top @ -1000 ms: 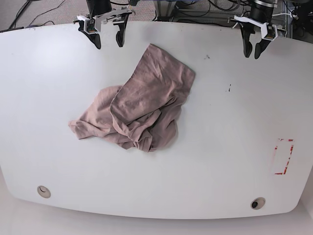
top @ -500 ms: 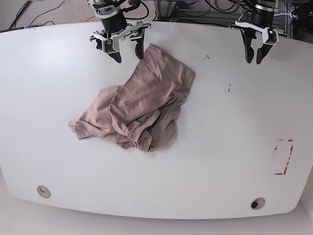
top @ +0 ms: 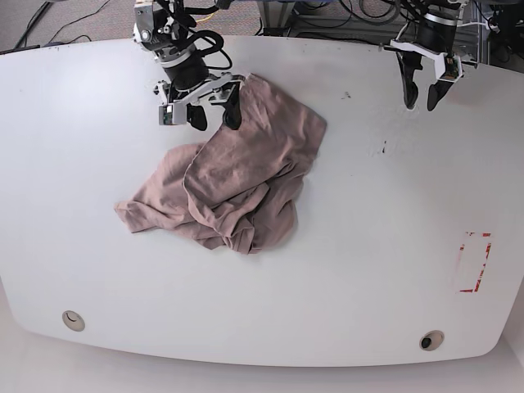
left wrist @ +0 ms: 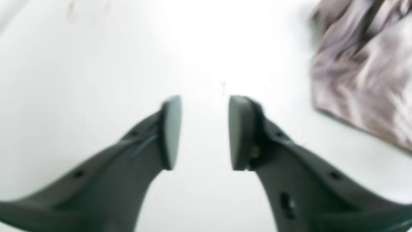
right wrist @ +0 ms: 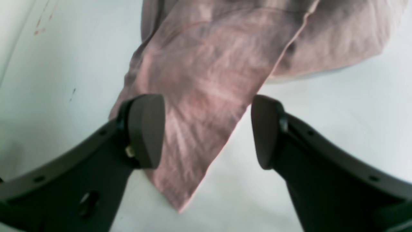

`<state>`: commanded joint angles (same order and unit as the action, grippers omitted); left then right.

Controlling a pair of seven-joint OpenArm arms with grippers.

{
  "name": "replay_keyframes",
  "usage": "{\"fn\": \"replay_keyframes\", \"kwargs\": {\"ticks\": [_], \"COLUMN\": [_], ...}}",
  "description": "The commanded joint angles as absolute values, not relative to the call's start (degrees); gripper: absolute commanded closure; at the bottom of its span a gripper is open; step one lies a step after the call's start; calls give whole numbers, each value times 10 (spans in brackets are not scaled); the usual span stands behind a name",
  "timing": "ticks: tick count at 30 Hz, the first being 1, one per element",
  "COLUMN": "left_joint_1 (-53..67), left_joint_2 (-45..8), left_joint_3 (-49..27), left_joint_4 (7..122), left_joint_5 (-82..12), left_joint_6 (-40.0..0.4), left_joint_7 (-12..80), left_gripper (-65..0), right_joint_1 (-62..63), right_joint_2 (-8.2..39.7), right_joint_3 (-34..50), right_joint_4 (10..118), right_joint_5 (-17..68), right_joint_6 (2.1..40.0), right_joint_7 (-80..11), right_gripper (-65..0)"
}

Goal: Layout the t-shirt on the table in an organized manner, then fold the t-shirt properly
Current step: 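Lower the right gripper onto the crumpled mauve t-shirt and grasp it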

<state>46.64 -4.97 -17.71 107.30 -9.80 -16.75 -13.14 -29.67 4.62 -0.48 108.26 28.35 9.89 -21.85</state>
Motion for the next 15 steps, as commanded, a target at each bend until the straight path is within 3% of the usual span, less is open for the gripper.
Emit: {"fn": "replay_keyframes", "kwargs": {"ticks": [5,15], "left_joint_1": [465,451], "left_joint_2": [-50,-50], "left_joint_3": [-177,-176], "left_joint_4": [1073,1073], "left_joint_5": [-98,-96], "left_joint_6": [-168,-168], "left_joint_7": [-131,-130], "left_gripper": [-310,-308], "right_joint_1": [-271,-230], "right_joint_2": [55,74], "right_joint_3": [-2,-3], "right_joint_4": [1043,960], "right_joint_5": [338,427], "right_joint_6": [99,99], "right_joint_7": [-225,-226], "right_gripper": [-403,-403]}}
